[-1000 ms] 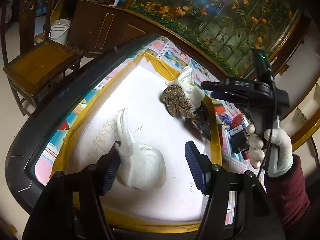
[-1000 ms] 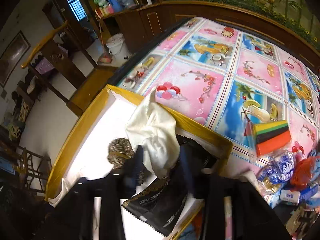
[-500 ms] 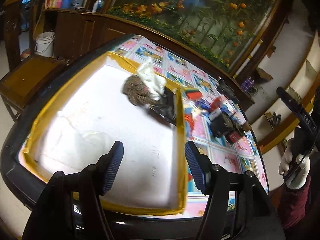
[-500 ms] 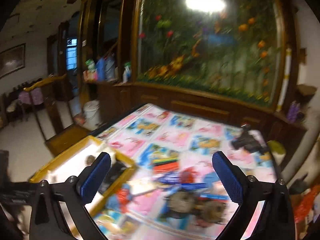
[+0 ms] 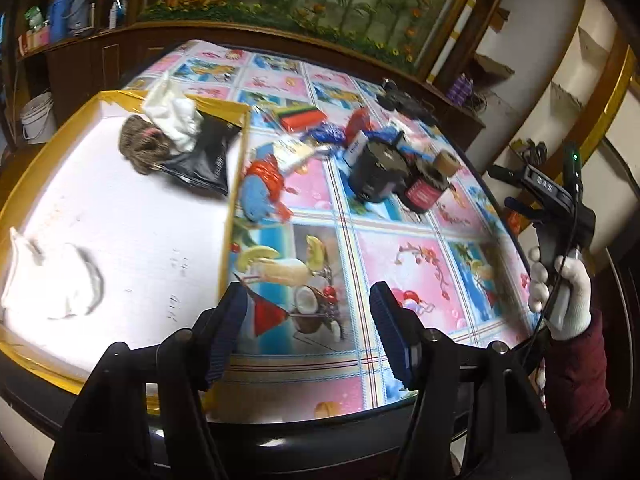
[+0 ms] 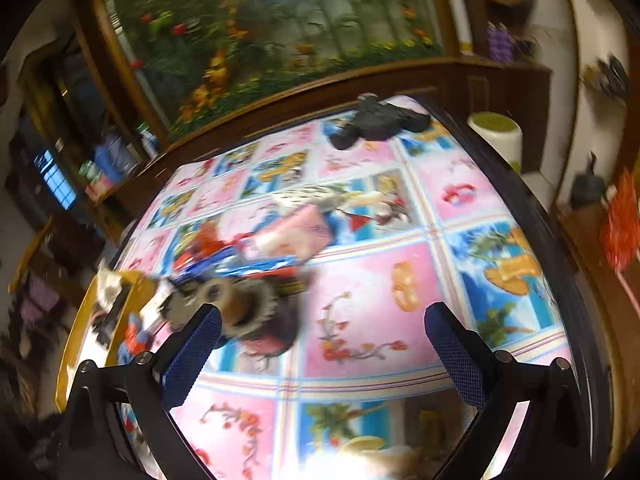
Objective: Organize soft objects
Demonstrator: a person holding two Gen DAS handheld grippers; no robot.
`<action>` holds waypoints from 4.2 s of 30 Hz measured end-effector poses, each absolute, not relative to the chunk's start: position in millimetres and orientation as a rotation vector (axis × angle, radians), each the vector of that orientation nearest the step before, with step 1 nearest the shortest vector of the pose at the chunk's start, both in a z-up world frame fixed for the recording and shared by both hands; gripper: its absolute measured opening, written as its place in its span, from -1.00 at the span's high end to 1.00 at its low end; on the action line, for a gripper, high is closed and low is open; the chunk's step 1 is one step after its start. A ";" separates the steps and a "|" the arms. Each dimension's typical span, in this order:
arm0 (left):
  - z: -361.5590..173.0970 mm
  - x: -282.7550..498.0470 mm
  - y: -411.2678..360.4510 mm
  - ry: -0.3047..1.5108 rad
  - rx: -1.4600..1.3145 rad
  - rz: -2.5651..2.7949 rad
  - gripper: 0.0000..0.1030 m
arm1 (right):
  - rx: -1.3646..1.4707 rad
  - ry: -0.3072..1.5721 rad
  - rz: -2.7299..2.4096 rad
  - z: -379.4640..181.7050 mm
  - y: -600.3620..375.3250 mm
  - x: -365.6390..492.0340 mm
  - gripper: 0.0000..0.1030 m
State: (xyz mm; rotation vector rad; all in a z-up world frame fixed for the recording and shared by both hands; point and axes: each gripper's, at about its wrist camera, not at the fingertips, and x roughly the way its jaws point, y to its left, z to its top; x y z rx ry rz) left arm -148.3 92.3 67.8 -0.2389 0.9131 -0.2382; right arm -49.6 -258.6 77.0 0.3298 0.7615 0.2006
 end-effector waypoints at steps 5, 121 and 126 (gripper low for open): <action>57.2 -142.6 73.9 0.961 -0.219 -0.253 -0.21 | 0.426 0.808 0.211 59.4 -272.0 -26.3 -0.99; 114.6 -93.1 159.7 0.777 -0.246 -0.130 0.40 | 0.838 0.892 0.512 15.6 -271.2 85.9 0.46; 108.1 -92.9 216.5 0.804 -0.274 -0.017 0.40 | 0.735 0.800 0.553 64.1 -267.6 57.6 0.46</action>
